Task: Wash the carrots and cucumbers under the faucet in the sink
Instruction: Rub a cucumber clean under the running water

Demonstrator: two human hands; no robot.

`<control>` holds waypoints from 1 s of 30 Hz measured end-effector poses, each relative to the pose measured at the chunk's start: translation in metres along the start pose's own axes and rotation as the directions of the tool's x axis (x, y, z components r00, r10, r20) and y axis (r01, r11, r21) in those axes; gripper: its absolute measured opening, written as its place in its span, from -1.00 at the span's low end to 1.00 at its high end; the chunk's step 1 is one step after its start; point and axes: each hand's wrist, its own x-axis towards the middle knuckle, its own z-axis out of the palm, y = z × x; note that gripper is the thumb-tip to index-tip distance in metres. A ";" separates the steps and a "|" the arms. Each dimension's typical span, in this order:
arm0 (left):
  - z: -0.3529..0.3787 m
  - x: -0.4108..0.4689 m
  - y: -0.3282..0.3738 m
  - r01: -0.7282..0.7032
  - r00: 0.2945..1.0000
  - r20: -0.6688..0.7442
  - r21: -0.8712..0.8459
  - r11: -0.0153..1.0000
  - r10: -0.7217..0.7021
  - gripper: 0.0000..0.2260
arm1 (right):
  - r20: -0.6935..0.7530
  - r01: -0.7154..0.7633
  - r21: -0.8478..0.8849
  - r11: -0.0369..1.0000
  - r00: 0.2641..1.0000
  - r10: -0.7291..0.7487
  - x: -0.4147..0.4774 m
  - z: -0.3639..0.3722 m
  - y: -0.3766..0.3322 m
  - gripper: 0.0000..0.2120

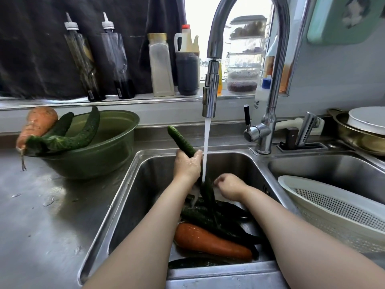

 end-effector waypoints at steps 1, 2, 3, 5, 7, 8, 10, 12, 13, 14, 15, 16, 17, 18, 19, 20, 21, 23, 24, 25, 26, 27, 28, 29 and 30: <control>-0.005 0.001 -0.001 0.001 1.000 -0.013 0.017 1.000 -0.001 -0.75 | 0.051 -0.045 -0.179 0.983 0.997 0.055 0.001 0.003 0.005 -0.72; -0.010 0.003 -0.003 -0.001 1.000 -0.025 0.012 1.000 0.001 -0.78 | 0.088 -0.073 -0.322 0.944 0.990 0.107 -0.001 0.005 0.008 -0.65; -0.013 0.004 -0.006 0.007 0.999 -0.036 -0.006 1.000 -0.008 -0.80 | 0.138 -0.069 -0.431 0.900 0.980 0.141 -0.002 0.007 0.011 -0.62; -0.020 0.005 -0.007 0.056 0.998 -0.040 -0.033 0.998 -0.057 -0.81 | 0.186 -0.018 -0.560 0.828 0.971 0.147 -0.001 0.011 0.014 -0.57; -0.023 0.006 -0.008 0.098 0.994 -0.042 -0.045 0.994 -0.100 -0.85 | 0.176 -0.011 -0.586 0.810 0.974 0.141 0.003 0.013 0.014 -0.47; -0.025 0.007 -0.008 0.117 0.992 -0.040 -0.050 0.992 -0.119 -0.87 | 0.172 -0.027 -0.583 0.812 0.973 0.155 0.005 0.015 0.016 -0.44; -0.027 0.007 -0.004 0.157 0.986 -0.036 -0.075 0.985 -0.160 -0.90 | 0.190 -0.005 -0.591 0.807 0.971 0.145 0.007 0.016 0.018 -0.46; -0.030 0.008 -0.002 0.199 0.979 -0.029 -0.116 0.973 -0.204 -0.90 | 0.207 0.023 -0.565 0.825 0.972 0.115 0.008 0.015 0.015 -0.57; -0.033 0.008 -0.002 0.220 0.974 -0.023 -0.127 0.967 -0.225 -0.89 | 0.211 0.035 -0.511 0.859 0.974 0.086 0.009 0.014 0.011 -0.63; -0.036 0.009 -0.002 0.232 0.971 -0.025 -0.126 0.965 -0.237 -0.88 | 0.214 0.045 -0.431 0.901 0.975 0.054 0.008 0.013 0.006 -0.68; -0.039 0.010 -0.002 0.234 0.971 -0.028 -0.125 0.964 -0.239 -0.87 | 0.223 0.054 -0.336 0.940 0.975 0.024 0.006 0.010 0.000 -0.72; -0.043 0.010 -0.001 0.233 0.970 -0.037 -0.129 0.964 -0.240 -0.85 | 0.239 0.050 -0.230 0.972 0.971 0.006 0.001 0.008 -0.007 -0.75; -0.047 0.011 -0.001 0.236 0.969 -0.045 -0.139 0.962 -0.244 -0.85 | 0.259 0.034 -0.103 0.994 0.966 -0.006 -0.003 0.006 -0.013 -0.77; -0.050 0.011 -0.001 0.238 0.967 -0.055 -0.158 0.958 -0.249 -0.85 | 0.280 0.001 0.032 1.000 0.960 -0.010 -0.009 0.004 -0.018 -0.77; -0.053 0.012 0.000 0.241 0.965 -0.062 -0.184 0.953 -0.256 -0.85 | 0.308 -0.041 0.147 0.988 0.951 -0.007 -0.013 0.002 -0.023 -0.76; -0.056 0.012 0.001 0.245 0.963 -0.065 -0.210 0.947 -0.263 -0.85 | 0.345 -0.087 0.223 0.971 0.939 0.005 -0.019 -0.002 -0.027 -0.74; -0.059 0.012 0.003 0.247 0.961 -0.064 -0.231 0.941 -0.268 -0.85 | 0.389 -0.128 0.266 0.955 0.921 0.015 -0.023 -0.005 -0.030 -0.72; -0.063 0.012 0.004 0.245 0.959 -0.071 -0.268 0.932 -0.273 -0.87 | 0.481 -0.169 0.269 0.948 0.877 0.020 -0.029 -0.011 -0.035 -0.63; -0.065 0.012 0.004 0.245 0.958 -0.075 -0.279 0.928 -0.276 -0.87 | 0.517 -0.170 0.245 0.954 0.856 0.020 -0.032 -0.013 -0.036 -0.59; -0.066 0.013 0.005 0.251 0.956 -0.076 -0.283 0.926 -0.283 -0.87 | 0.543 -0.162 0.218 0.962 0.840 0.019 -0.034 -0.014 -0.037 -0.56; -0.066 0.012 0.005 0.257 0.954 -0.076 -0.282 0.924 -0.289 -0.86 | 0.557 -0.152 0.192 0.970 0.830 0.020 -0.035 -0.015 -0.037 -0.55; -0.066 0.011 0.006 0.259 0.954 -0.074 -0.277 0.925 -0.290 -0.86 | 0.563 -0.142 0.173 0.975 0.826 0.021 -0.036 -0.016 -0.036 -0.54; -0.065 0.009 0.006 0.262 0.955 -0.070 -0.270 0.927 -0.290 -0.86 | 0.559 -0.134 0.161 0.978 0.829 0.021 -0.036 -0.016 -0.036 -0.55; -0.064 0.008 0.006 0.266 0.954 -0.064 -0.260 0.928 -0.292 -0.85 | 0.543 -0.126 0.156 0.980 0.839 0.022 -0.036 -0.014 -0.035 -0.56; -0.062 0.007 0.006 0.272 0.954 -0.055 -0.251 0.929 -0.294 -0.83 | 0.507 -0.116 0.155 0.981 0.862 0.022 -0.034 -0.012 -0.034 -0.60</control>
